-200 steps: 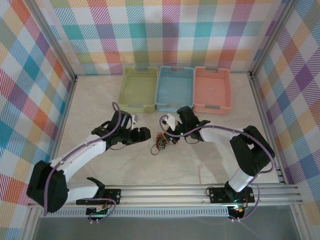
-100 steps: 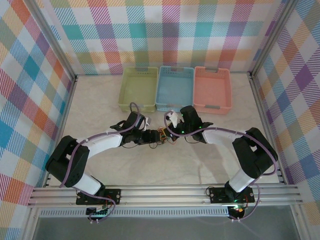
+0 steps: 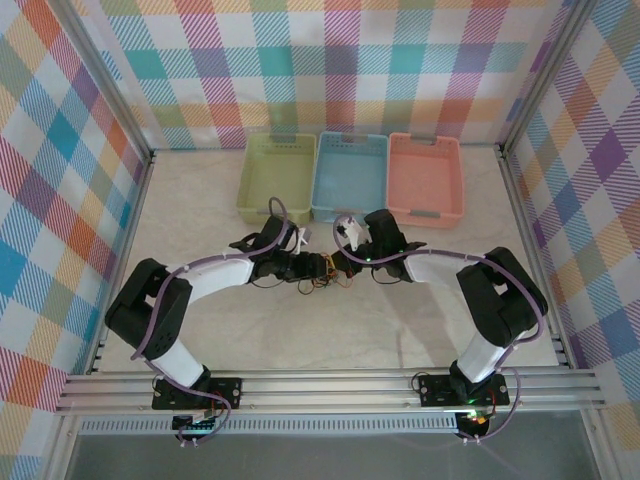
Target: Untangle the cables
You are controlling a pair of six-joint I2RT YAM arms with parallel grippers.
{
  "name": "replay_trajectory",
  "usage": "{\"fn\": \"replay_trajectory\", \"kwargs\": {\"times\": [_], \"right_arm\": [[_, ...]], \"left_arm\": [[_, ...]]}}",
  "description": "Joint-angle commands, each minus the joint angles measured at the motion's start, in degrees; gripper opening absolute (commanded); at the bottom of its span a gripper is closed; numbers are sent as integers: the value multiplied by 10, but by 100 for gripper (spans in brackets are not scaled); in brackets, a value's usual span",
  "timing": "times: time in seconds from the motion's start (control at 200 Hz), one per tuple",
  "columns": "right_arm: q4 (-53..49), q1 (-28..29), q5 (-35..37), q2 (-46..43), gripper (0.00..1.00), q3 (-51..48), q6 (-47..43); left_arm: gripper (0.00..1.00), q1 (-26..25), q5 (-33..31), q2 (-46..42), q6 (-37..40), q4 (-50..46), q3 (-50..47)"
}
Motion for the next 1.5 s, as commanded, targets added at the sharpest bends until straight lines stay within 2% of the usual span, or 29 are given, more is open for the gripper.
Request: {"fn": "replay_trajectory", "kwargs": {"times": [0.0,0.05,0.15,0.23,0.295,0.345,0.425,0.635,0.77,0.955,1.12,1.495], "right_arm": [[2,-4,-19,13,1,20,16],[-2,-4,-18,15,3,22,17],[-8,-6,-13,16,5,24,19],[-8,-8,-14,17,6,23,23],[-8,-10,-14,18,6,24,25],[-10,-11,-13,19,6,25,26],[-12,-12,-8,19,7,25,28],[-15,-17,16,16,9,21,32],[-20,-25,30,8,12,18,31],[-30,-36,55,-6,11,12,37],[-39,-44,70,2,6,16,50],[-15,-50,100,-15,6,-4,67]], "left_arm": [[48,-10,7,11,11,-25,18],[44,-10,4,12,11,-28,20],[30,-11,1,19,12,-34,26],[25,-13,0,22,15,-38,30],[16,-14,-3,21,15,-39,30],[12,-14,-3,20,15,-40,30],[0,-15,-5,18,15,-40,28],[0,-14,-26,-7,8,-42,12],[0,-14,-53,-32,2,-39,-4],[0,-9,-103,-84,-6,-44,-32],[0,-3,-152,-162,-9,-48,-66],[0,3,-296,-381,-18,-65,-148]]}}
